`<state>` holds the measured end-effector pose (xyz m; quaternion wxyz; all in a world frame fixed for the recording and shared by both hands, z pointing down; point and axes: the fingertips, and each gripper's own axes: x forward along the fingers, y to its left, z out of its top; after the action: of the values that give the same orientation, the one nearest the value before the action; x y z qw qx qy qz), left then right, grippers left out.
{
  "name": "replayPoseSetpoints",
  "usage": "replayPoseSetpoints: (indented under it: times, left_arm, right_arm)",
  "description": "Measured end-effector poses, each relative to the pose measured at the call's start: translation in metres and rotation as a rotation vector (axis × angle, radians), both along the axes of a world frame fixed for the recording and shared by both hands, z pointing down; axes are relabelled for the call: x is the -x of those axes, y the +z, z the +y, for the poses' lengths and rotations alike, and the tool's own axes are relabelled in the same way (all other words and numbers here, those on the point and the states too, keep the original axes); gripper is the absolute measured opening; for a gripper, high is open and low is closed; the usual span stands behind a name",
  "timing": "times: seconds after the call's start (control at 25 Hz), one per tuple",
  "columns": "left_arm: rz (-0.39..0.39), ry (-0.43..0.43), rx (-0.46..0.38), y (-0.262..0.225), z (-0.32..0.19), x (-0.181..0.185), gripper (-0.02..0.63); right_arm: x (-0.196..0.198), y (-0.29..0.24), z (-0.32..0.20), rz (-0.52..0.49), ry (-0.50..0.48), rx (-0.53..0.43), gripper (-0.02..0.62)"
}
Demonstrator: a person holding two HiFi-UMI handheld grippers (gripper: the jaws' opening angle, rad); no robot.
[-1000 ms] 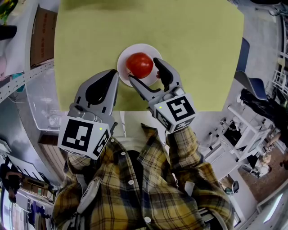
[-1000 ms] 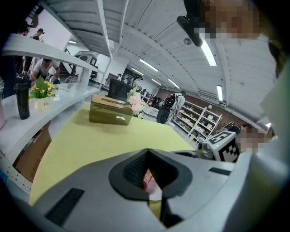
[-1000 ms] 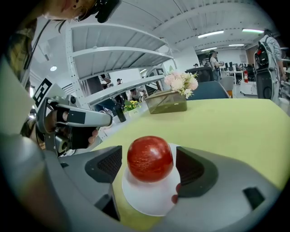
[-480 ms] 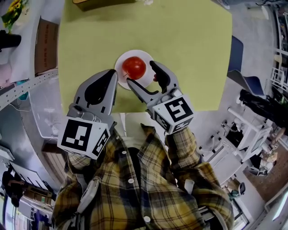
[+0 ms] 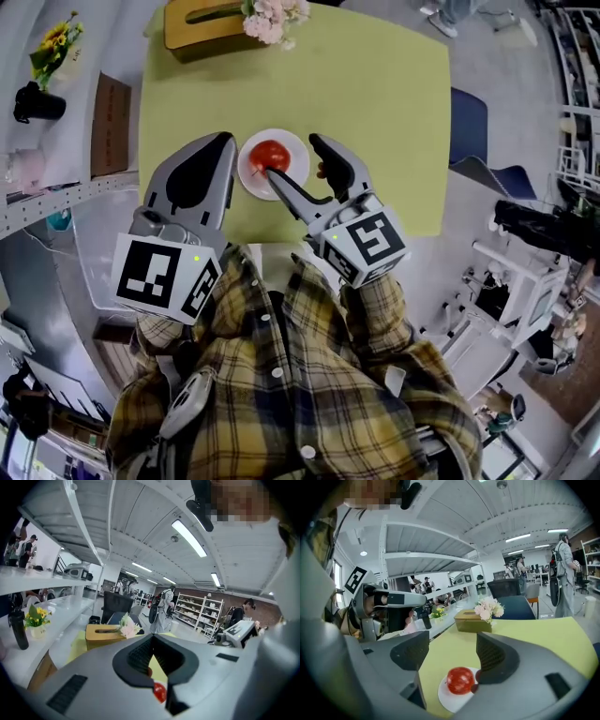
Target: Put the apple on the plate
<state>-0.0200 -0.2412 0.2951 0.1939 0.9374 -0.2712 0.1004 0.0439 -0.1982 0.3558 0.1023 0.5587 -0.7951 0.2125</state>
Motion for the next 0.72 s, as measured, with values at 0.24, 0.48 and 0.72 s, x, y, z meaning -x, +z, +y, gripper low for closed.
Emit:
replayPoseSetpoints:
  times: [0.24, 0.48, 0.72]
  left_arm:
    - [0.031, 0.000, -0.098, -0.057, 0.003, -0.009, 0.006]
    - [0.057, 0.049, -0.141, -0.079, 0.015, -0.021, 0.006]
    - [0.073, 0.082, -0.163, -0.101, 0.025, -0.023, 0.006]
  right_arm:
    - [-0.003, -0.055, 0.009, 0.017, -0.001, -0.073, 0.231]
    - [-0.010, -0.094, 0.011, 0.028, 0.034, -0.159, 0.128]
    - [-0.012, -0.129, 0.019, 0.047, 0.079, -0.204, 0.031]
